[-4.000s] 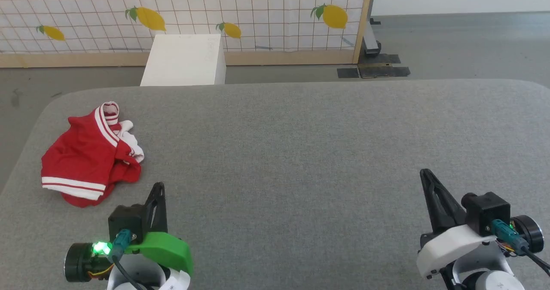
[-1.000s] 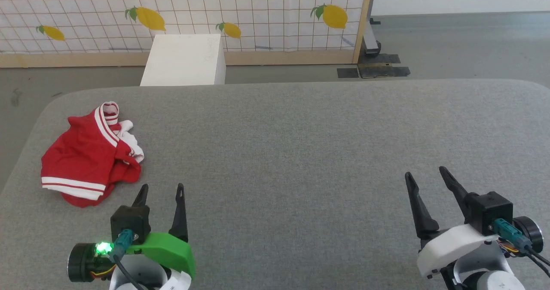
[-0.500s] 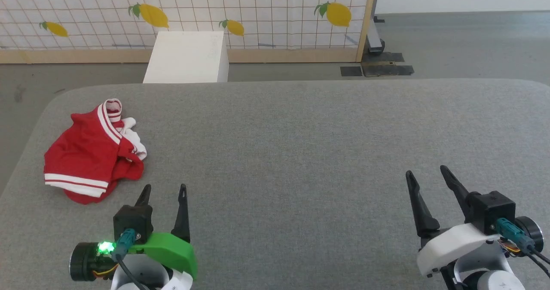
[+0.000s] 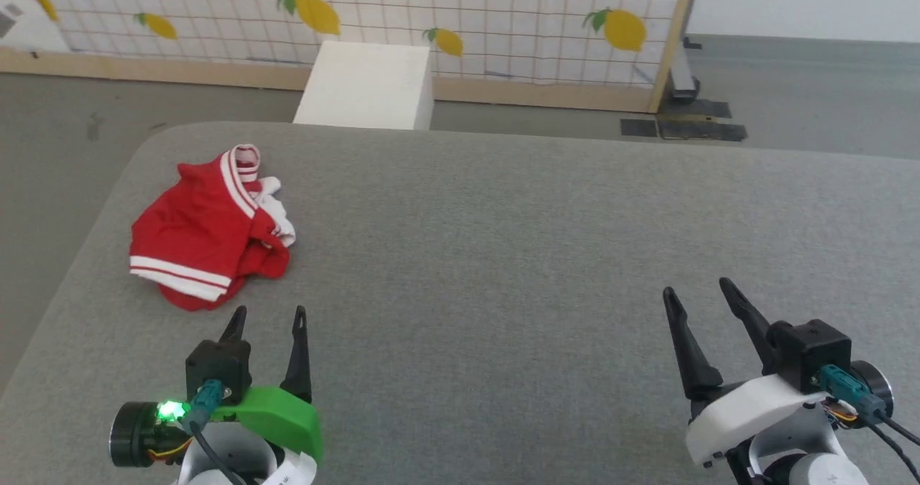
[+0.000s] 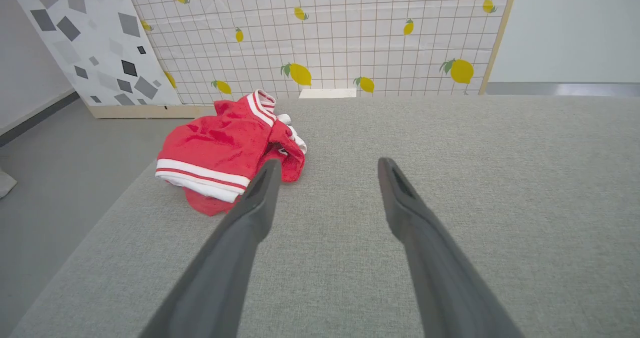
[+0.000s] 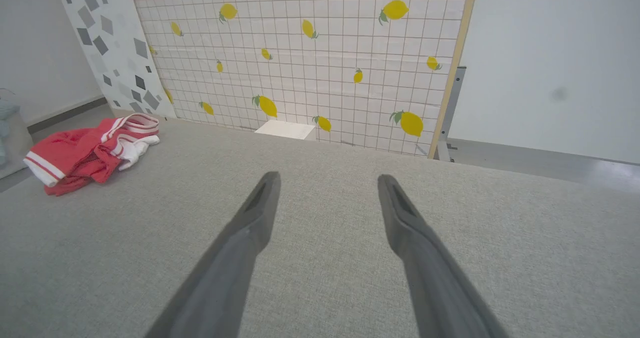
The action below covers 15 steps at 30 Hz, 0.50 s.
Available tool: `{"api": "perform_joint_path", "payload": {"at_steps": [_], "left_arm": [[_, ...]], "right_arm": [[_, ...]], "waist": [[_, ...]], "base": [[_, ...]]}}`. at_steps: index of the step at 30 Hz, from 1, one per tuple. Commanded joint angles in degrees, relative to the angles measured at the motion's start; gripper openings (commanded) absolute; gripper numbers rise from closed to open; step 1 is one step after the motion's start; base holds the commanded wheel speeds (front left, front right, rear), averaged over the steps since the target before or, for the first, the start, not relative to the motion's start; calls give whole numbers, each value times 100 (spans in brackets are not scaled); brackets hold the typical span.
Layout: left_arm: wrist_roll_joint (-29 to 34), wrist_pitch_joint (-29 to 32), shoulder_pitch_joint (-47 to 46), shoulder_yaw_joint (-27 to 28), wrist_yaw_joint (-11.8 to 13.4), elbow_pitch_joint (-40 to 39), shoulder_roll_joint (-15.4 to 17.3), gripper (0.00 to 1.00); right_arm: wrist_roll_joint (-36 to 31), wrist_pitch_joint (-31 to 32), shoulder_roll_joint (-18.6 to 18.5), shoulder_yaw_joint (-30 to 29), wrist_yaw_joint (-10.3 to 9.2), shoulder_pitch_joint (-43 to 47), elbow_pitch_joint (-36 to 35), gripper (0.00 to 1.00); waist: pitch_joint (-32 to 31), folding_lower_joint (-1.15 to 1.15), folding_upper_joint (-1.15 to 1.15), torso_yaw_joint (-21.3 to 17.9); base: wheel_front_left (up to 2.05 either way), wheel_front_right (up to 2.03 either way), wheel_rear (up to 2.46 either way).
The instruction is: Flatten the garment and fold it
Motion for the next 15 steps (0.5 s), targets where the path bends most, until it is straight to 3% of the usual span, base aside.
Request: {"api": "perform_joint_path", "payload": {"at_steps": [1, 15], "left_arm": [[-14, -51, -103, -9, 48, 0, 70, 100], [-17, -123, -167, -99, 123, 80, 193, 100]], "right_arm": [[61, 23, -8, 32, -5, 76, -49, 100], [215, 60, 4, 195, -6, 245, -87, 100]], "waist": [[-31, 0, 0, 232], [-150, 0, 0, 906]], "base": [[0, 0, 0], [0, 0, 0]]}}
